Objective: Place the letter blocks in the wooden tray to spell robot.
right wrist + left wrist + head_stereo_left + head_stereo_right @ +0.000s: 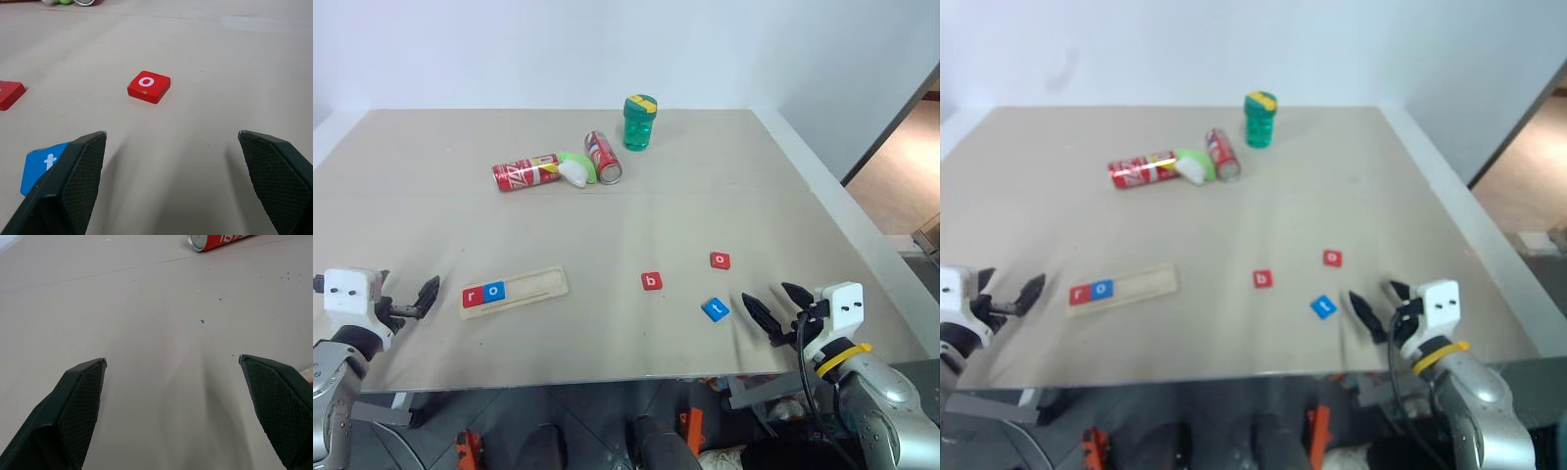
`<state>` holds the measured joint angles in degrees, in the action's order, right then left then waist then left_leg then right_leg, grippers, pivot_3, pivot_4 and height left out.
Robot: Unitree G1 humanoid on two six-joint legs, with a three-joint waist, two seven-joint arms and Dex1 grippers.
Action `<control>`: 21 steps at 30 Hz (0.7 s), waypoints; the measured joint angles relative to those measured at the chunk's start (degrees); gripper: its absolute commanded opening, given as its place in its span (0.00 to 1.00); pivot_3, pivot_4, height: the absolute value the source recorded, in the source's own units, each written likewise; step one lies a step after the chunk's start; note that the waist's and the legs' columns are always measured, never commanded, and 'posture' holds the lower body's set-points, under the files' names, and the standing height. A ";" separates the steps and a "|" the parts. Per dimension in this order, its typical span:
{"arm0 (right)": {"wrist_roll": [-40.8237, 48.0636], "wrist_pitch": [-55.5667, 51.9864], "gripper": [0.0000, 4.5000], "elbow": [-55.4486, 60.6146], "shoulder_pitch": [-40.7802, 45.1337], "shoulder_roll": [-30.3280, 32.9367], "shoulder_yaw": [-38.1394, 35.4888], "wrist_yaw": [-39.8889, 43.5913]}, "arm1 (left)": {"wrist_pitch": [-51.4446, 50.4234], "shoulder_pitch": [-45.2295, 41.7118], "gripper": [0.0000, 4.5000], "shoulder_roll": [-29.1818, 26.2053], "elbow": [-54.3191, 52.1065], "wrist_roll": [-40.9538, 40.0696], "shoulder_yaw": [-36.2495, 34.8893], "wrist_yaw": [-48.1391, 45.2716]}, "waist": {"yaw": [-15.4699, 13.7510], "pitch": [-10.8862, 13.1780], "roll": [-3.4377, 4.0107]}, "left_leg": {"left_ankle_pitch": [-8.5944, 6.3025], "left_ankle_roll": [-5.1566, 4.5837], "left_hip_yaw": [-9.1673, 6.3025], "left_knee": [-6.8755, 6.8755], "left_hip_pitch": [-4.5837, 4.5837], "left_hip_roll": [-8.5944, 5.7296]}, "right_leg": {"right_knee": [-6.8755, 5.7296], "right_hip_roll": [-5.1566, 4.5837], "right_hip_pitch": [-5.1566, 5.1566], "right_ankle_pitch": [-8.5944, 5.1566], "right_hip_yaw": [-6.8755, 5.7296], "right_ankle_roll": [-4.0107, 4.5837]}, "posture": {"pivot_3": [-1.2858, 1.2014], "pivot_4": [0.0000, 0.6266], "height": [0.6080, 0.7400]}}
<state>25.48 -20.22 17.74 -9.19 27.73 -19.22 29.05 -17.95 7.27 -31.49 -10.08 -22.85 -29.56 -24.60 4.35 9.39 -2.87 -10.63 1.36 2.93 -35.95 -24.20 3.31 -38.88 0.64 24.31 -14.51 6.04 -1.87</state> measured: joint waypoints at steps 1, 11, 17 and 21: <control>0.00 0.00 0.99 0.00 0.00 0.00 0.00 0.00 | 0.00 0.00 1.00 0.00 0.00 0.00 0.00 0.00 | 0.00 0.00 0.00 | 0.00 0.00 0.00 0.00 0.00 0.00 | 0.00 0.00 0.00 0.00 0.00 0.00 | 0.52 0.24 1.00; -0.05 0.04 0.99 -0.69 0.09 1.33 -0.82 0.72 | 0.06 -0.96 1.00 0.11 0.02 -0.26 0.05 -0.96 | -0.02 0.00 0.00 | 0.00 0.00 -0.01 0.00 0.00 -0.05 | 0.00 0.01 -0.01 -0.01 0.00 0.02 | 0.52 0.24 1.00; 1.34 -1.26 0.99 -1.41 3.49 4.18 0.69 5.50 | -0.36 -3.67 1.00 -3.39 0.64 -2.15 2.81 -7.99 | -0.01 0.06 -0.05 | 0.03 -0.04 0.01 -0.07 -0.01 -0.09 | -0.02 0.01 -0.02 0.04 0.00 0.07 | 0.52 0.24 1.00; 4.18 -3.75 0.99 -2.22 12.30 8.96 5.49 14.54 | 0.11 -10.64 1.00 -11.16 2.43 -2.46 11.28 -22.10 | 0.01 0.07 -0.01 | 0.09 -0.14 0.02 -0.12 0.10 -0.14 | -0.01 0.02 -0.10 0.08 0.05 0.13 | 0.52 0.24 1.00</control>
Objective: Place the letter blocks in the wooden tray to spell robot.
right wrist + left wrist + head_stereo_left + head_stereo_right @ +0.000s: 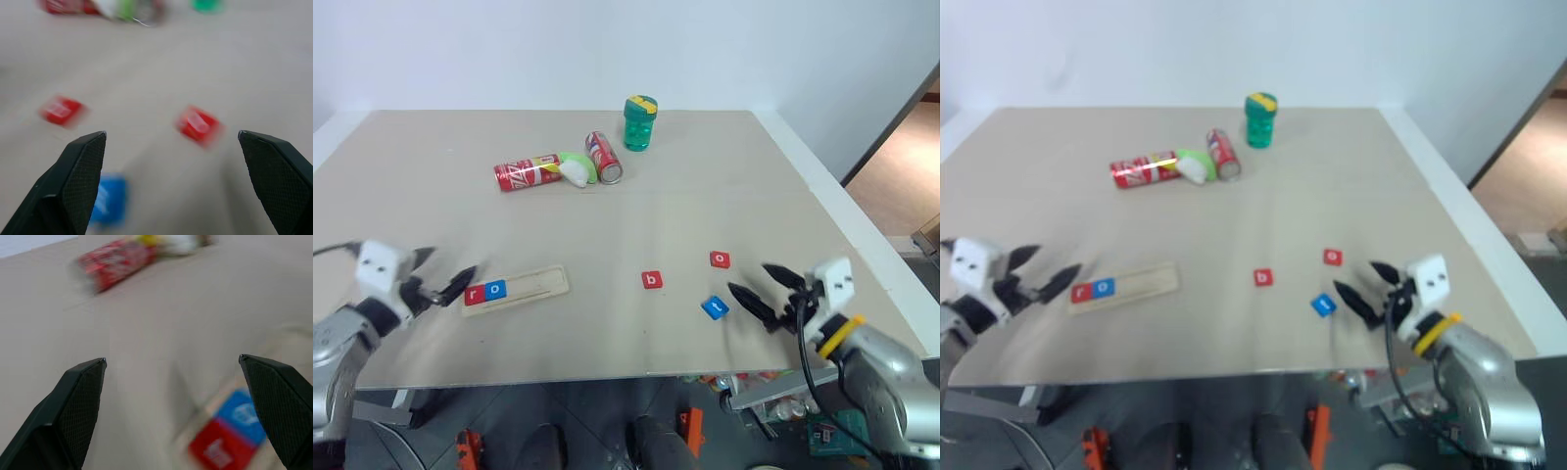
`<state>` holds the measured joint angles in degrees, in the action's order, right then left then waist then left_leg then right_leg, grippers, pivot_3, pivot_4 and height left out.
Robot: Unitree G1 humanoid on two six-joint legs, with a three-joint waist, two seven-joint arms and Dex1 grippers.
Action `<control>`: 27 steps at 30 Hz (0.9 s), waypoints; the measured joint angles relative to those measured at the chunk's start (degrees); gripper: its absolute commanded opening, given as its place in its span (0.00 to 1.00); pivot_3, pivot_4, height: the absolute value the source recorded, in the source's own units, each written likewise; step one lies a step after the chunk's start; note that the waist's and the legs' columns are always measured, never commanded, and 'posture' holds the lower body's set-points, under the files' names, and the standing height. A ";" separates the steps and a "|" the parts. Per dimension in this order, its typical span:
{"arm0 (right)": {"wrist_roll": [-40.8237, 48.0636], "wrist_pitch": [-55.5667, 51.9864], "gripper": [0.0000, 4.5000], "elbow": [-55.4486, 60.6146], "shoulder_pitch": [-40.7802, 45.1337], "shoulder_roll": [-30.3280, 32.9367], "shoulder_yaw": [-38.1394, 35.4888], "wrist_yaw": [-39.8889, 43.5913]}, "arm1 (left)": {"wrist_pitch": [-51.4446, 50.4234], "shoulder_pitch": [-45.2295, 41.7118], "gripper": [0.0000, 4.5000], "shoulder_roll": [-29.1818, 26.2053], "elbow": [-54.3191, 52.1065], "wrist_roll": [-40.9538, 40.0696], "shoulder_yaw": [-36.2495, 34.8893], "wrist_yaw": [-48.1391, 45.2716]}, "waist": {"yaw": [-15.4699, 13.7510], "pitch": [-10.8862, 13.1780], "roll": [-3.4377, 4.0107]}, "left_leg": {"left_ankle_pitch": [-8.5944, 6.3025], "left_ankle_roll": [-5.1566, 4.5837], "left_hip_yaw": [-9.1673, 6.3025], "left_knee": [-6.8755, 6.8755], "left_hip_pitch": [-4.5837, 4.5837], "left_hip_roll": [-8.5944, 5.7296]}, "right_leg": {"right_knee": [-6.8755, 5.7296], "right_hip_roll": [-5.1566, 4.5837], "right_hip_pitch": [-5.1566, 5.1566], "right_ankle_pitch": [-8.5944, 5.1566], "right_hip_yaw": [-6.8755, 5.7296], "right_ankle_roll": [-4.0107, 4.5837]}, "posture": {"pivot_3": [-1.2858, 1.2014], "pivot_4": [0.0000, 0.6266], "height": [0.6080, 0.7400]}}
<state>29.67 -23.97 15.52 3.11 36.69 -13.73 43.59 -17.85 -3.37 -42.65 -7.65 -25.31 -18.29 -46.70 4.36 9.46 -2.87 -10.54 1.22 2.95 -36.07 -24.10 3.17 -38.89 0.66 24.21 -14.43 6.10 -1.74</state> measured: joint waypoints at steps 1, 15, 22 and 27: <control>-0.10 -0.05 0.99 -1.48 2.45 1.38 2.30 2.95 | 0.26 -2.12 1.00 -2.15 1.70 0.27 3.36 -4.68 | 0.00 0.00 0.00 | 0.00 0.00 0.01 -0.01 0.00 0.00 | 0.00 0.01 0.00 0.00 0.00 0.00 | 0.52 0.24 1.00; -4.80 3.17 0.99 -12.20 18.93 0.97 12.63 12.45 | 14.76 -26.01 1.00 -5.37 27.52 12.57 24.13 -31.57 | -0.28 0.03 0.03 | -0.37 -0.03 -0.46 0.12 -0.62 -0.11 | -0.11 0.13 0.40 -0.16 -0.23 -0.12 | 0.52 0.24 1.00; -5.18 2.74 0.99 -11.04 19.22 0.35 13.63 12.24 | 15.25 -28.24 1.00 -3.76 30.24 13.57 25.22 -33.91 | -0.31 0.05 0.06 | -0.38 -0.04 -0.69 -0.29 -0.78 -0.14 | -0.17 0.09 0.35 -0.10 -0.44 -0.17 | 0.52 0.24 1.00; -3.34 2.13 0.99 -10.51 19.24 -0.41 13.64 14.35 | 14.80 -28.26 1.00 -3.76 30.42 14.18 25.24 -35.01 | -0.30 0.05 0.07 | -0.32 -0.06 -0.74 -0.43 -0.67 -0.12 | -0.18 0.10 0.15 -0.17 -0.49 -0.50 | 0.52 0.24 1.00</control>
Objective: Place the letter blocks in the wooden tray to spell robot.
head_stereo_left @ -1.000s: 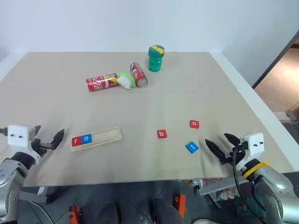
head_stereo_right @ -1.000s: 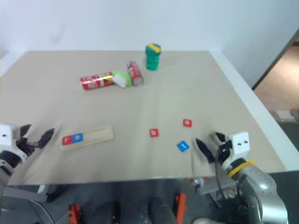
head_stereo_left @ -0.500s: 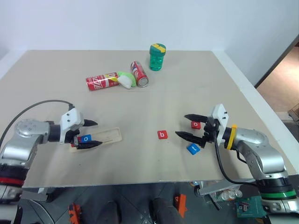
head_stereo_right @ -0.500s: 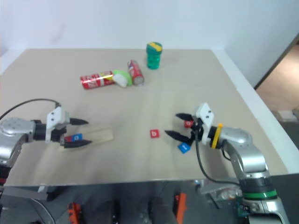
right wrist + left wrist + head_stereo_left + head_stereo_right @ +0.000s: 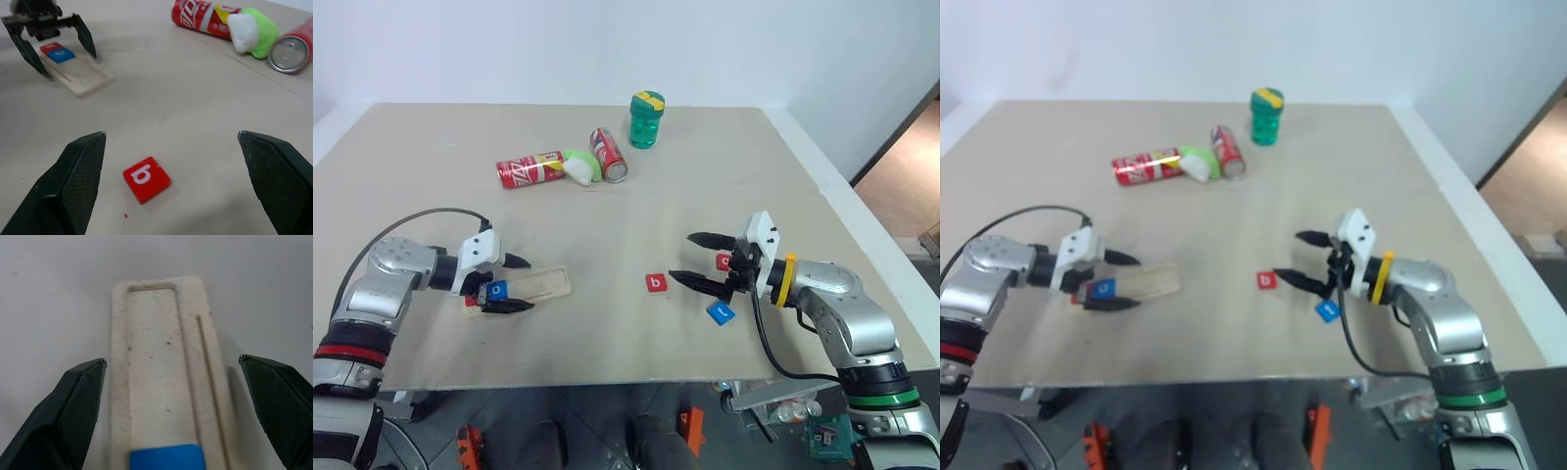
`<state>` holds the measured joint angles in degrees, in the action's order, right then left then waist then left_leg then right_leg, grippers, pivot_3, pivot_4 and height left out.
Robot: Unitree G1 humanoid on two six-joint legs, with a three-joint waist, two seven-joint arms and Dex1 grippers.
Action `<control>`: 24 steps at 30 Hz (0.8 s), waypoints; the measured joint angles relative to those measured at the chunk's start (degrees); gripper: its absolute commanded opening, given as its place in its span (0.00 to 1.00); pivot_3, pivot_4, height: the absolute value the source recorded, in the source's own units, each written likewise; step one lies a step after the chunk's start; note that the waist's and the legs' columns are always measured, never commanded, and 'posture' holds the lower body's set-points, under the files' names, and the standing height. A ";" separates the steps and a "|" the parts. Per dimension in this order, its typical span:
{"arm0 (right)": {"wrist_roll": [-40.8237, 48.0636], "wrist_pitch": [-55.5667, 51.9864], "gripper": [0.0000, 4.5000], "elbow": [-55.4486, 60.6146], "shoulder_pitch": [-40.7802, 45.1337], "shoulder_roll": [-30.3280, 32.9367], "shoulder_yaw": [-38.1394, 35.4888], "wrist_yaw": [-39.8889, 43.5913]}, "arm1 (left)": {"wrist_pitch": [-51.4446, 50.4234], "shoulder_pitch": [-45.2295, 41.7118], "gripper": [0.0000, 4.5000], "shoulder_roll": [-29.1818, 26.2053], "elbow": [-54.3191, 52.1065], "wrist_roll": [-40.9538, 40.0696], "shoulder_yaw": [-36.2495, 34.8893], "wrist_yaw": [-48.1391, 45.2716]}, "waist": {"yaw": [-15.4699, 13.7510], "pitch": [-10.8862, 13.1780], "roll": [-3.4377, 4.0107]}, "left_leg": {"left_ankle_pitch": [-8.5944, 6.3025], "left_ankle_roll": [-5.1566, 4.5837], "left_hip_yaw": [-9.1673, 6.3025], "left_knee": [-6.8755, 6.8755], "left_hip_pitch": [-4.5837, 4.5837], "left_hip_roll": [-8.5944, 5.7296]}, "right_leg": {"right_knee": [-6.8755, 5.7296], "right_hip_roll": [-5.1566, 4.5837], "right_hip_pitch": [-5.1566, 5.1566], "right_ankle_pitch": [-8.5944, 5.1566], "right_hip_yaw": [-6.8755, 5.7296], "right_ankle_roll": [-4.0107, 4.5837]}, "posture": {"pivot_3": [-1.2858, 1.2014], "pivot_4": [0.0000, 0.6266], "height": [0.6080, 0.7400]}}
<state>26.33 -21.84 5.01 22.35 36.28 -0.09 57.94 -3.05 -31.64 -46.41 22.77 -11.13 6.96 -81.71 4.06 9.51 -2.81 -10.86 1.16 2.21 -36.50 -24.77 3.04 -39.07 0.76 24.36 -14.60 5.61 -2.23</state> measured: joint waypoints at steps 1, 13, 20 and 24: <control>0.62 -0.31 0.99 0.18 0.02 -0.15 0.07 0.96 | 0.02 0.02 1.00 0.00 0.11 0.07 0.00 0.06 | 0.00 0.00 0.00 | 0.01 -0.01 -0.01 -0.01 0.03 0.01 | -0.01 0.00 -0.04 0.01 -0.01 0.00 | 0.52 0.24 1.00; 2.37 1.02 1.00 -3.65 4.22 -1.16 2.63 10.33 | 0.66 -2.15 0.82 0.61 6.45 2.37 1.16 1.06 | 0.04 -0.05 0.10 | 0.11 -0.17 -0.01 -0.03 0.44 0.09 | -0.11 0.07 -0.36 0.14 -0.08 0.17 | 0.52 0.24 1.00; 0.91 3.26 1.00 -5.23 4.32 -1.21 2.69 10.96 | 2.18 -2.47 0.71 0.87 6.23 3.73 1.87 2.21 | 0.06 -0.18 0.35 | 0.18 -0.26 0.06 -0.03 0.57 0.18 | -0.11 0.13 -0.44 0.25 -0.05 0.24 | 0.52 0.24 1.00; -0.12 5.12 1.00 -5.76 3.37 -0.87 2.65 11.44 | 2.03 -3.23 0.71 2.77 -1.74 8.06 5.01 3.54 | -0.60 -0.21 0.42 | 0.19 -0.24 0.05 -0.03 0.55 0.03 | -0.10 0.04 -0.50 0.18 0.00 0.13 | 0.52 0.24 1.00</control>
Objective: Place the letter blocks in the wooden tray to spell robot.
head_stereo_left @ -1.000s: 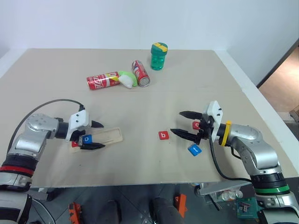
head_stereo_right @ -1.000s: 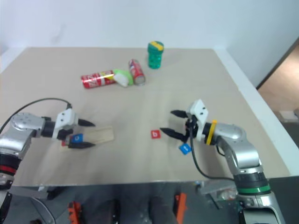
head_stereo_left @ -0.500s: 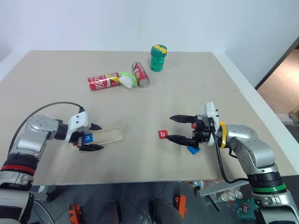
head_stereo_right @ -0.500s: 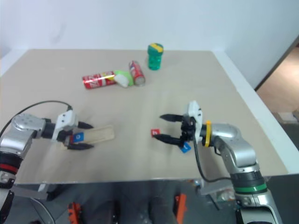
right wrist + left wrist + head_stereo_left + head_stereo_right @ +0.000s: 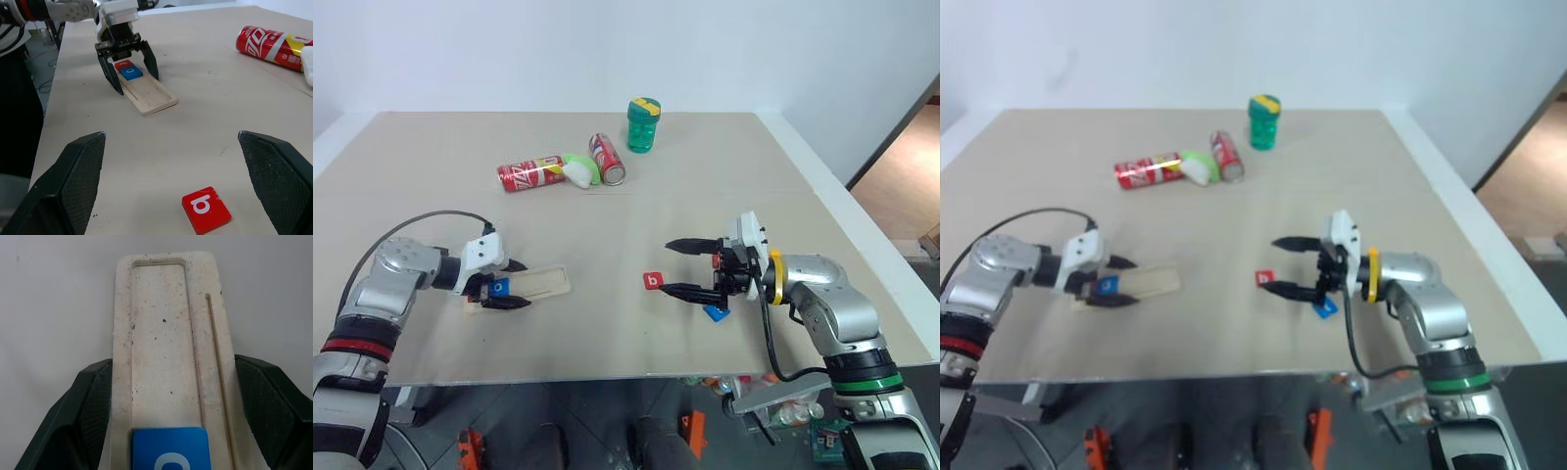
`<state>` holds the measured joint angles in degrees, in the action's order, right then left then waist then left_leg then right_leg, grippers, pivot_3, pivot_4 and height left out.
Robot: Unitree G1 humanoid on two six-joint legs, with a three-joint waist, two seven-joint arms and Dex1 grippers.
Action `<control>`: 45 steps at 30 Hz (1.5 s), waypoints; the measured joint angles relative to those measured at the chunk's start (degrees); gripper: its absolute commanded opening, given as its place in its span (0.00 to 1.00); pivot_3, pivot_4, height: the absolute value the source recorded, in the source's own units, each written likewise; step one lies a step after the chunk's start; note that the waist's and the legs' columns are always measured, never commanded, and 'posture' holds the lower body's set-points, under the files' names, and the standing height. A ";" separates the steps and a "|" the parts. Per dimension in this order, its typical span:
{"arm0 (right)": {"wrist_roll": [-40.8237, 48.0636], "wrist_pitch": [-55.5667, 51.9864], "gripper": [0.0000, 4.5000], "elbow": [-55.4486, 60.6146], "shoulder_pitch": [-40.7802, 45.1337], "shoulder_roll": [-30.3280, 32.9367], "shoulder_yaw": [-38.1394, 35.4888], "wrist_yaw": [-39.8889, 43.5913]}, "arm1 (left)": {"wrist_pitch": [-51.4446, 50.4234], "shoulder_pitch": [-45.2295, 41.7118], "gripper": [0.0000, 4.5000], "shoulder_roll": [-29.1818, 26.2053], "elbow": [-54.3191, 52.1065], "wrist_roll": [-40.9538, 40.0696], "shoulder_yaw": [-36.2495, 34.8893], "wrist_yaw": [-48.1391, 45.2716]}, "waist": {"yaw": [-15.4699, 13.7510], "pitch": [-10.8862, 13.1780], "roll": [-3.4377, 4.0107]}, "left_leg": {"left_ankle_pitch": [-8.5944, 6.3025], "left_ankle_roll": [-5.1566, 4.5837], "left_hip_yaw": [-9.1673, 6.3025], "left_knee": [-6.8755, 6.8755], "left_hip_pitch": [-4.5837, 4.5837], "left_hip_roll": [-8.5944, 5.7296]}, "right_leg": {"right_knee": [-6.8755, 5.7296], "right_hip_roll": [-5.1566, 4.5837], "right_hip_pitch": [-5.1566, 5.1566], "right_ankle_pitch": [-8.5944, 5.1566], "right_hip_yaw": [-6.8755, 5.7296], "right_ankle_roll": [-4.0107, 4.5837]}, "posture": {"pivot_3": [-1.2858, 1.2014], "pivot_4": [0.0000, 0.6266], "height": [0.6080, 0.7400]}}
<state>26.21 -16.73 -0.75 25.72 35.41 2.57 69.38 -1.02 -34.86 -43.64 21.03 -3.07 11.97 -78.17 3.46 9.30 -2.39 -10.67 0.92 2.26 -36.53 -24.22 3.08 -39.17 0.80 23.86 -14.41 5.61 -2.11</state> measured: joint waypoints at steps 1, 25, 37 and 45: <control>-0.07 0.09 1.00 -0.11 0.00 -0.01 0.00 0.02 | -0.17 -0.14 0.71 0.38 -0.47 0.12 0.23 0.11 | -0.41 -0.02 0.04 | 0.00 0.00 0.03 0.00 0.00 -0.07 | 0.00 -0.06 0.00 -0.03 0.04 -0.06 | 0.52 0.24 1.00; -2.22 4.23 1.00 -1.72 -2.32 0.56 -0.44 -0.92 | -12.80 -12.26 0.71 17.92 -1.85 9.76 12.01 3.97 | -2.11 -0.02 0.09 | -0.01 -0.01 -0.32 -0.28 -0.04 -0.51 | 0.19 -0.22 -0.48 -0.13 0.15 -0.46 | 0.52 0.24 1.00; -4.85 5.81 1.00 -7.98 0.13 -0.67 -0.15 -1.09 | -20.24 -12.15 0.99 18.39 -3.77 9.62 10.84 5.82 | -2.19 0.01 0.14 | 0.00 -0.01 -0.35 -0.40 -0.06 -0.55 | 0.19 -0.23 -0.53 -0.19 0.19 -0.36 | 0.52 0.24 1.00; -9.21 7.13 1.00 -15.22 5.49 -3.32 2.53 -1.77 | -20.90 -11.78 0.99 17.39 -7.93 2.88 6.65 5.03 | -1.94 0.07 0.16 | -0.01 -0.01 -0.38 -0.12 -0.13 -0.46 | 0.18 -0.15 -0.32 -0.19 0.14 -0.39 | 0.52 0.24 1.00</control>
<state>17.00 -9.60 -15.97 31.21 32.10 5.10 67.60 -21.93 -46.65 -26.26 13.10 -0.19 18.62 -73.13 1.52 9.37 -2.23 -10.68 0.91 1.88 -36.65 -24.35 2.61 -39.00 0.66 23.54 -14.60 5.75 -2.49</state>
